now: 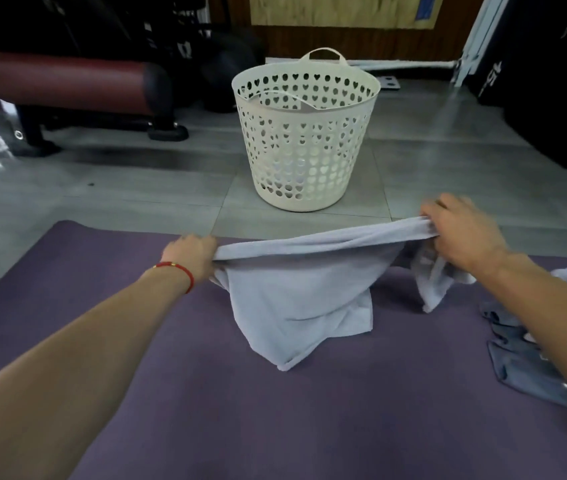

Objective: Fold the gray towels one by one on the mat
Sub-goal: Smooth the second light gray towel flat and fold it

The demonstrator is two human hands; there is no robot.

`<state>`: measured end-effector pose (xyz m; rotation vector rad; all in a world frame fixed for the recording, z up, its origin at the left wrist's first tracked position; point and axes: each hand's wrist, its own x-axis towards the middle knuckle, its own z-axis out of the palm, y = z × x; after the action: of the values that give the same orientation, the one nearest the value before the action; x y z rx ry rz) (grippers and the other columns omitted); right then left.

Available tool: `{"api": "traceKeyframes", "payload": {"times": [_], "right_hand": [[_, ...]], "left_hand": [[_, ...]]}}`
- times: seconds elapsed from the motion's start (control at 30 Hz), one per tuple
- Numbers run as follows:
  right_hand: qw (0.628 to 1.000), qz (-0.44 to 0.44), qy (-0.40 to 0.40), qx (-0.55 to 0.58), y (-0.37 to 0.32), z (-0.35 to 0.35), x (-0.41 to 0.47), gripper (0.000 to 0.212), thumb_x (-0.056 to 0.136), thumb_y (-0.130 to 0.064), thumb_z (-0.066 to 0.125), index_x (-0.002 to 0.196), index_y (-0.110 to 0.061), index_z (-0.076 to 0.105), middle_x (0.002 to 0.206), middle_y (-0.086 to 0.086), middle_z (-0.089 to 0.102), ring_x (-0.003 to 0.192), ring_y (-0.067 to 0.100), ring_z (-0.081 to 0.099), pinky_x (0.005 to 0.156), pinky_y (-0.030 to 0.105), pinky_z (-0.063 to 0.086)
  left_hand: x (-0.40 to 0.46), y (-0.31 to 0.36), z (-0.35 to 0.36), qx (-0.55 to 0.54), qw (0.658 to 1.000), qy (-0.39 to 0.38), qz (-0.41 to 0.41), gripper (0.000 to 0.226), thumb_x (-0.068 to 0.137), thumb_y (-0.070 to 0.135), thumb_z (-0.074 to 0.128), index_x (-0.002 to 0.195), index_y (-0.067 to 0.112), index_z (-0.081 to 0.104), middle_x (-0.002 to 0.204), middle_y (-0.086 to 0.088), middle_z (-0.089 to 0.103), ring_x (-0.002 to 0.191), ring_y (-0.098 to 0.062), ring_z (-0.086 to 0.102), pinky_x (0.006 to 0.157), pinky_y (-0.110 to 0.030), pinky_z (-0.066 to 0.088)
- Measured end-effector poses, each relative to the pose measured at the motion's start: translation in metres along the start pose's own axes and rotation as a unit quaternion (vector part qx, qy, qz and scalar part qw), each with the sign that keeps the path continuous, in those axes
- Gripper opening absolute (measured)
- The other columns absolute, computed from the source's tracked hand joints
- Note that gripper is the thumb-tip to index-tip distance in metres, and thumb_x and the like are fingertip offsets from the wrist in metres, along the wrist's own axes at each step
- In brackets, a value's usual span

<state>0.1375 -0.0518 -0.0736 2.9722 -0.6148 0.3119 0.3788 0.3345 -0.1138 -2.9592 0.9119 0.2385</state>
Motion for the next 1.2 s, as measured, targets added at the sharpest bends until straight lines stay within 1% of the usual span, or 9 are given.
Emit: {"api": "traceKeyframes", "payload": {"times": [0.1, 0.27, 0.33, 0.5, 0.57, 0.67, 0.87, 1.03, 1.2], "right_hand": [[0.991, 0.092, -0.078, -0.064, 0.028, 0.001, -0.006, 0.032, 0.076, -0.007, 0.065, 0.102, -0.024, 0.058, 0.105, 0.009, 0.062, 0.098, 0.035, 0.06, 0.076, 0.041, 0.052], [0.959, 0.184, -0.197, 0.085, 0.049, 0.033, -0.002, 0.018, 0.089, -0.004, 0.051, 0.085, -0.019, 0.059, 0.091, 0.016, 0.07, 0.076, 0.033, 0.066, 0.068, 0.04, 0.055], [0.944, 0.224, -0.16, 0.181, 0.045, 0.04, 0.01, 0.021, 0.092, 0.002, 0.052, 0.09, -0.015, 0.063, 0.092, 0.019, 0.069, 0.076, 0.034, 0.068, 0.066, 0.039, 0.058], [0.844, 0.239, 0.078, 0.475, 0.036, 0.011, 0.053, 0.034, 0.087, 0.018, 0.058, 0.111, -0.004, 0.068, 0.105, 0.019, 0.069, 0.077, 0.017, 0.07, 0.055, 0.012, 0.052], [0.868, 0.2, 0.153, 0.427, 0.044, -0.013, 0.064, 0.034, 0.087, 0.01, 0.062, 0.114, -0.009, 0.071, 0.104, 0.013, 0.07, 0.095, 0.027, 0.067, 0.064, 0.009, 0.049], [0.928, 0.149, 0.16, 0.301, 0.058, -0.038, 0.053, 0.036, 0.086, 0.002, 0.059, 0.116, -0.014, 0.069, 0.104, 0.012, 0.071, 0.098, 0.03, 0.066, 0.075, 0.029, 0.049], [0.987, 0.073, -0.071, 0.121, 0.064, 0.011, -0.053, 0.058, 0.084, 0.015, 0.054, 0.135, -0.011, 0.062, 0.135, 0.016, 0.063, 0.117, 0.041, 0.061, 0.09, 0.042, 0.047], [0.964, 0.072, -0.257, -0.012, 0.033, 0.107, -0.156, 0.057, 0.091, -0.007, 0.053, 0.14, -0.034, 0.054, 0.144, 0.003, 0.054, 0.131, 0.027, 0.053, 0.107, 0.037, 0.045], [0.938, 0.076, -0.338, -0.028, 0.009, 0.143, -0.242, 0.052, 0.101, -0.015, 0.044, 0.149, -0.034, 0.043, 0.148, -0.003, 0.049, 0.135, 0.017, 0.048, 0.108, 0.029, 0.041]], "left_hand": [[0.0, -0.016, 0.022, -0.229, 0.965, 0.035, -0.127, 0.006, 0.086, 0.023, 0.058, 0.083, 0.027, 0.055, 0.097, -0.013, 0.065, 0.088, -0.042, 0.065, 0.072, -0.042, 0.054], [0.02, -0.006, 0.022, -0.654, 0.733, 0.032, -0.187, 0.01, 0.094, 0.009, 0.058, 0.1, 0.012, 0.05, 0.106, -0.015, 0.064, 0.083, -0.038, 0.073, 0.063, -0.051, 0.062], [0.051, -0.004, 0.006, -0.701, 0.69, 0.061, -0.171, 0.019, 0.091, -0.001, 0.055, 0.109, 0.003, 0.05, 0.101, -0.02, 0.062, 0.084, -0.038, 0.071, 0.061, -0.049, 0.062], [0.093, -0.018, -0.096, -0.542, 0.784, 0.287, -0.093, 0.017, 0.073, 0.011, 0.053, 0.083, 0.024, 0.051, 0.084, -0.006, 0.06, 0.079, -0.023, 0.061, 0.076, -0.041, 0.06], [0.075, -0.017, -0.141, -0.425, 0.826, 0.369, -0.028, 0.017, 0.077, 0.009, 0.052, 0.088, 0.022, 0.05, 0.081, -0.001, 0.056, 0.073, -0.014, 0.049, 0.069, -0.023, 0.047], [0.038, -0.023, -0.169, -0.262, 0.864, 0.425, 0.061, 0.019, 0.079, 0.005, 0.054, 0.093, 0.018, 0.05, 0.079, -0.003, 0.055, 0.071, -0.019, 0.046, 0.065, -0.03, 0.039], [-0.024, -0.074, -0.033, 0.059, 0.93, 0.289, 0.22, 0.029, 0.092, 0.042, 0.049, 0.094, 0.013, 0.056, 0.076, -0.012, 0.056, 0.071, -0.037, 0.057, 0.056, -0.046, 0.047], [-0.088, -0.058, 0.122, 0.163, 0.963, 0.119, 0.179, 0.032, 0.056, 0.005, 0.087, 0.079, 0.012, 0.065, 0.062, -0.009, 0.058, 0.062, -0.034, 0.06, 0.056, -0.04, 0.046], [-0.148, -0.049, 0.196, 0.158, 0.982, -0.064, 0.085, 0.053, 0.082, 0.001, 0.061, 0.131, 0.024, 0.058, 0.114, -0.001, 0.066, 0.109, -0.026, 0.063, 0.091, -0.039, 0.049]]}}
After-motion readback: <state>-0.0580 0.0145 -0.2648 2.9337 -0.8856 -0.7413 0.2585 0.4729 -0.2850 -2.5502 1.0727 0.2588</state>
